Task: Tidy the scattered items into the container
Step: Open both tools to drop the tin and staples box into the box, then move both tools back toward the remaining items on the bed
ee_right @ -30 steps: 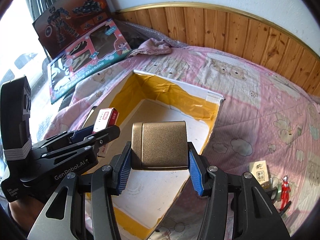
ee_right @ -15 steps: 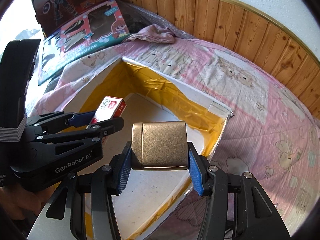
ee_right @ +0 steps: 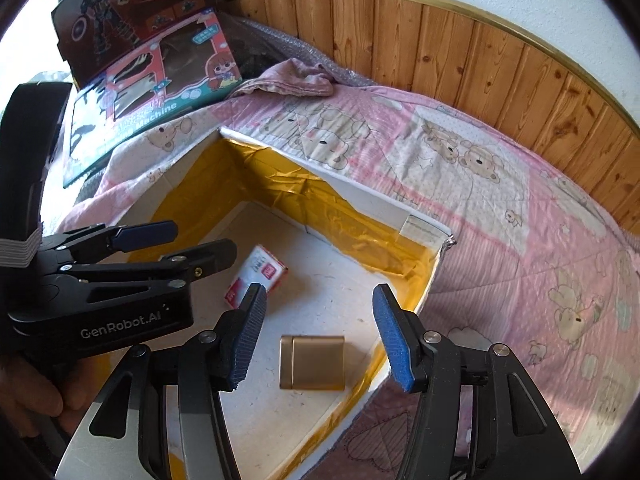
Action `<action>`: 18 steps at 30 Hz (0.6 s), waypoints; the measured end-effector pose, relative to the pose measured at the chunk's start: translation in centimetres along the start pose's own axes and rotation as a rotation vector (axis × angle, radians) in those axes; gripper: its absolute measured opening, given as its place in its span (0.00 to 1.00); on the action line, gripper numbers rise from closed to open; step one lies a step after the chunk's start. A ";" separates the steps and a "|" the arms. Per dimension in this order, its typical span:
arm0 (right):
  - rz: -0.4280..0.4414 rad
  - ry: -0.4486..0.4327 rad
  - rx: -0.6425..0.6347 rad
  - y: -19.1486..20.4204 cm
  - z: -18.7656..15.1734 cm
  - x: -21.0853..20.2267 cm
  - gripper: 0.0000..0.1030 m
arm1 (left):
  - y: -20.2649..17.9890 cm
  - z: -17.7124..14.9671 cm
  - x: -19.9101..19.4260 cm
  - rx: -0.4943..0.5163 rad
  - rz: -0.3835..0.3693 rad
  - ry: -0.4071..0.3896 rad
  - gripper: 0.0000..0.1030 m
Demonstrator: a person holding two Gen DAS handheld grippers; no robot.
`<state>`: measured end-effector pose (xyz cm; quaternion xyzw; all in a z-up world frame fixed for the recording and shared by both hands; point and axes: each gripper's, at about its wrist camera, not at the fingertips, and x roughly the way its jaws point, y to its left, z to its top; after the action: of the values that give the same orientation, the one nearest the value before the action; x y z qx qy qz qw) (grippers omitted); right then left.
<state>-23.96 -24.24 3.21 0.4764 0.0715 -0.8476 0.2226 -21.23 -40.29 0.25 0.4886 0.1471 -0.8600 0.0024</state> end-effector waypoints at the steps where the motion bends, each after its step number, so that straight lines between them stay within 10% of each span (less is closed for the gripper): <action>1: 0.015 -0.009 0.031 -0.4 -0.2 -0.7 0.57 | -0.2 -0.2 -0.8 0.018 -0.002 -0.015 0.67; 15: 0.047 0.052 0.235 -0.7 -10.9 -4.1 0.47 | 2.4 -7.2 -6.1 0.049 0.228 -0.066 0.67; 16: 0.060 0.074 0.228 -0.4 -11.5 -3.5 0.19 | 2.8 -7.7 -5.8 0.039 0.233 -0.047 0.58; 18: 0.042 0.056 0.206 0.2 -12.0 -3.6 0.17 | 3.3 -8.6 -5.5 0.036 0.291 -0.050 0.22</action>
<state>-12.93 -19.29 -0.22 0.5216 -0.0198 -0.8319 0.1882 -10.68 -41.98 -0.09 0.4831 0.0592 -0.8650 0.1219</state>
